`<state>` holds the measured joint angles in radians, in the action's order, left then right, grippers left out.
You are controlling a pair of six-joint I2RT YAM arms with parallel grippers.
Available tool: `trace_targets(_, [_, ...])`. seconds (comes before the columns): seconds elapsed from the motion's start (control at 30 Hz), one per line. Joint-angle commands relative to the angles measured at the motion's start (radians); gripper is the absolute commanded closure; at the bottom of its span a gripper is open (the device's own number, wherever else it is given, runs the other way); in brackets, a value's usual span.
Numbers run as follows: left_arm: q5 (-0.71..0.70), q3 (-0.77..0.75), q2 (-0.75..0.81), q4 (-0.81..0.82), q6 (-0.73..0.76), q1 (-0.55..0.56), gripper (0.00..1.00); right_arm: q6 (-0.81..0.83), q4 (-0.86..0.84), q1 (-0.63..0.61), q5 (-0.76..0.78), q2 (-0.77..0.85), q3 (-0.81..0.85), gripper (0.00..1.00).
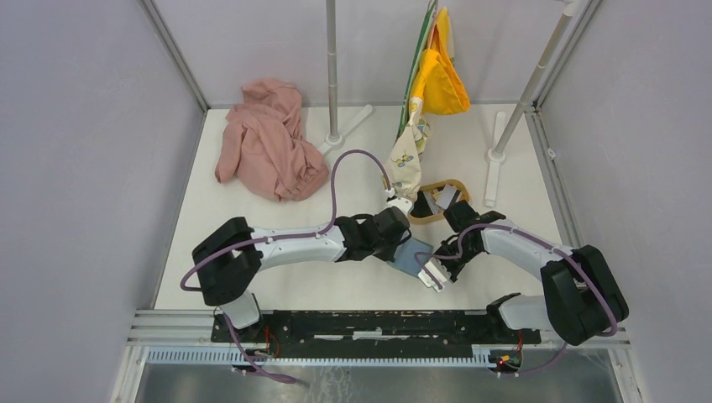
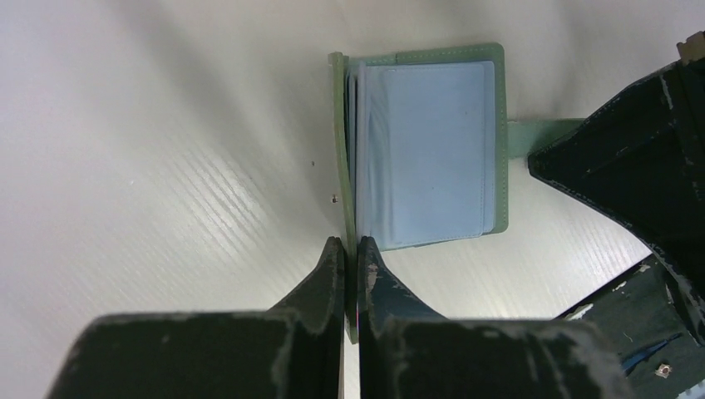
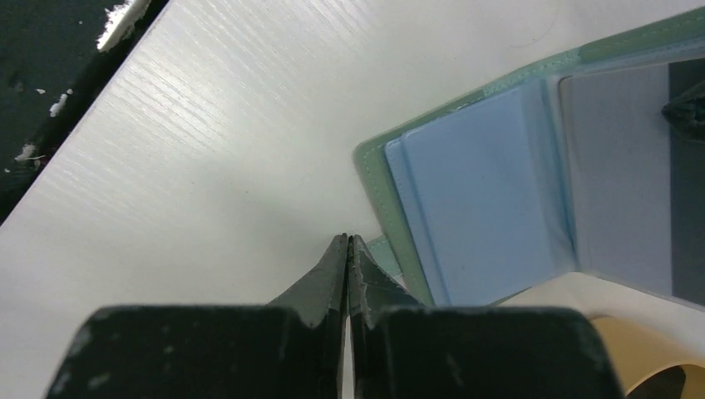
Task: Put the credit cards into the card holder
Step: Close the card holder at the center of the board.
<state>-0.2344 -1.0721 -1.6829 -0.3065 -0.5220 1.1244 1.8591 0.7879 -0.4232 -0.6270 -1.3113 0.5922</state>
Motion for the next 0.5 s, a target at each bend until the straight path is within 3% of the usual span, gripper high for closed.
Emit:
trace_targets(0.0, [-0.038, 0.003, 0.058, -0.008, 0.034, 0.004, 0.98, 0.010, -0.023, 0.001, 0.014, -0.003, -0.005, 0.95])
trace_targets(0.23, [0.131, 0.028, 0.048, 0.112, 0.036, 0.003, 0.96, -0.176, -0.293, -0.044, 0.042, 0.045, -0.092, 0.95])
trace_targets(0.47, [0.250, 0.025, -0.024, 0.226, 0.012, 0.003, 0.75, -0.199, -0.328, -0.063, 0.068, 0.028, -0.098, 0.95])
